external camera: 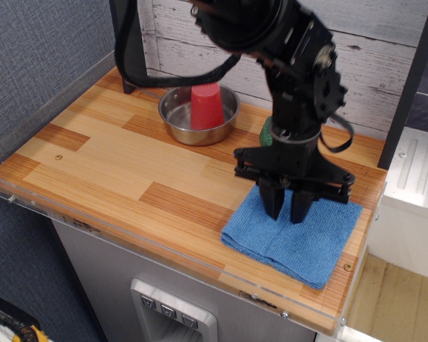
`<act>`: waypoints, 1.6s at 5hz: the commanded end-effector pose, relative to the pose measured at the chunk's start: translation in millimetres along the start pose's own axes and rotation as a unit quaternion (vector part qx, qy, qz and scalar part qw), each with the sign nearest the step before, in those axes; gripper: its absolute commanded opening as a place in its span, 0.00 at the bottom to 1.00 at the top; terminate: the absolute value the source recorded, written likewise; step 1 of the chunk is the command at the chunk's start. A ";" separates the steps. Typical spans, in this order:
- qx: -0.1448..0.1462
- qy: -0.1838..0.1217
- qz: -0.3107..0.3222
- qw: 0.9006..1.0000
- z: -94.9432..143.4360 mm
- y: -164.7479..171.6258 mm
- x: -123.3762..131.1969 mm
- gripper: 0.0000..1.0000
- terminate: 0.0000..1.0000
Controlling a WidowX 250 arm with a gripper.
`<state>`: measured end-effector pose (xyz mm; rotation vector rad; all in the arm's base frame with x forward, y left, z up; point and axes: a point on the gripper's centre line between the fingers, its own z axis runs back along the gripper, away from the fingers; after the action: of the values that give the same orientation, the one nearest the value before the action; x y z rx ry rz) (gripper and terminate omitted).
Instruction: Move blue cloth to front corner of counter
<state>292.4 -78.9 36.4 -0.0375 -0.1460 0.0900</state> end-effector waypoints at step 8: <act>0.098 0.022 0.155 0.983 77.7 217.8 23.2 1.00 0.00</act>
<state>290.3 141.8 88.4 0.1245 -0.0420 0.4125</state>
